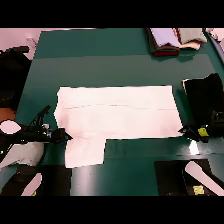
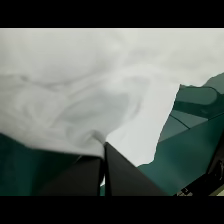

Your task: Fold the shirts.

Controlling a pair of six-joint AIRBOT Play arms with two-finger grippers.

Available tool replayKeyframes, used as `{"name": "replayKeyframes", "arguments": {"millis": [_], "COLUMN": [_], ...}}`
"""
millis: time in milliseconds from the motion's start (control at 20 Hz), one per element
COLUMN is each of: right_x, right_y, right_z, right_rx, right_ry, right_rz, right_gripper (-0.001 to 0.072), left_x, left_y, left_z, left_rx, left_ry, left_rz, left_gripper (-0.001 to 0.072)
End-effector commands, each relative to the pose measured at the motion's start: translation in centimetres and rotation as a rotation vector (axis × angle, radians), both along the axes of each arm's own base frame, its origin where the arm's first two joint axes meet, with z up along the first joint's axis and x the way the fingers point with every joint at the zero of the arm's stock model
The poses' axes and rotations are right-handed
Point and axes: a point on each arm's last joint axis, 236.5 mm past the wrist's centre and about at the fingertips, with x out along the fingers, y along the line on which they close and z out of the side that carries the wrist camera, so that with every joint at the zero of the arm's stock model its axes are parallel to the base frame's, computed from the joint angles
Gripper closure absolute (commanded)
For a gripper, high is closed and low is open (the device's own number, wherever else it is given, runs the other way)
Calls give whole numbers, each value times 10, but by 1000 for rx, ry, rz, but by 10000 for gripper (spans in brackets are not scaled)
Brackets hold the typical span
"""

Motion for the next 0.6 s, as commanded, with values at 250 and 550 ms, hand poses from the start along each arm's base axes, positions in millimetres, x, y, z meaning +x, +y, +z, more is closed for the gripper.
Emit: {"name": "replayKeyframes", "arguments": {"millis": [250, 550], "right_x": [16, 24], "right_y": [9, 22], "right_z": [7, 39], "right_rx": [-9, -171], "right_ry": [-71, -84], "right_rz": [90, 341], "right_gripper": [696, 696], "left_x": [2, 14], "left_y": [5, 24], "left_z": [1, 44], "left_rx": [26, 141], "left_ry": [-13, -112], "left_rz": [-10, -98], "left_gripper": [688, 688]}}
